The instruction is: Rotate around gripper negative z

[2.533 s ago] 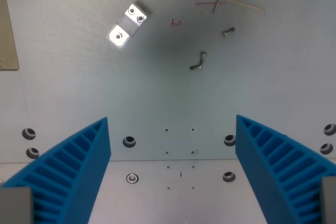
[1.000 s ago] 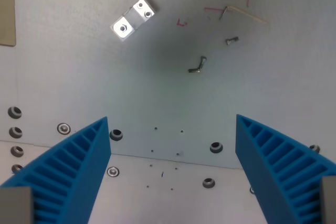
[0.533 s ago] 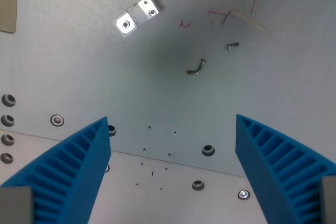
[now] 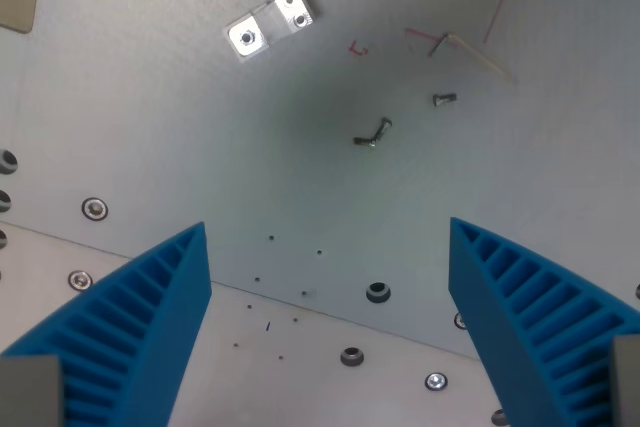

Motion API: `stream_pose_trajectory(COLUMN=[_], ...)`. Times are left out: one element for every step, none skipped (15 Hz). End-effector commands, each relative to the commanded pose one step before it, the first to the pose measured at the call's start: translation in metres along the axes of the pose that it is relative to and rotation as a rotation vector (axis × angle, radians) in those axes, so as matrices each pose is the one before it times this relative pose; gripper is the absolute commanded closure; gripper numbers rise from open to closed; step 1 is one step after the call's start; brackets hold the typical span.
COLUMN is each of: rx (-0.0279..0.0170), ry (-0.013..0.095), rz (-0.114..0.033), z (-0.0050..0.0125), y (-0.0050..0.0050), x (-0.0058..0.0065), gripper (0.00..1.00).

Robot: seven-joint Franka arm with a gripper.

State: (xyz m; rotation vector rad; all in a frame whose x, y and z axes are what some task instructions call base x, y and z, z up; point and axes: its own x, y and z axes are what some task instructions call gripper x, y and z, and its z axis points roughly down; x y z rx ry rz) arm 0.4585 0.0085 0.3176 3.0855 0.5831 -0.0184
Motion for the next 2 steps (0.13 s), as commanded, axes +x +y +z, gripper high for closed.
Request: stream_pose_trajectory(rx=[-0.00142, 0.0], ry=[0.0039, 0.0], rz=[-0.1719, -0.0133], z=[-0.0018, 0.0], y=[0.00037, 0.0], x=[-0.00014, 0.0], gripper=[0.0, 0.0])
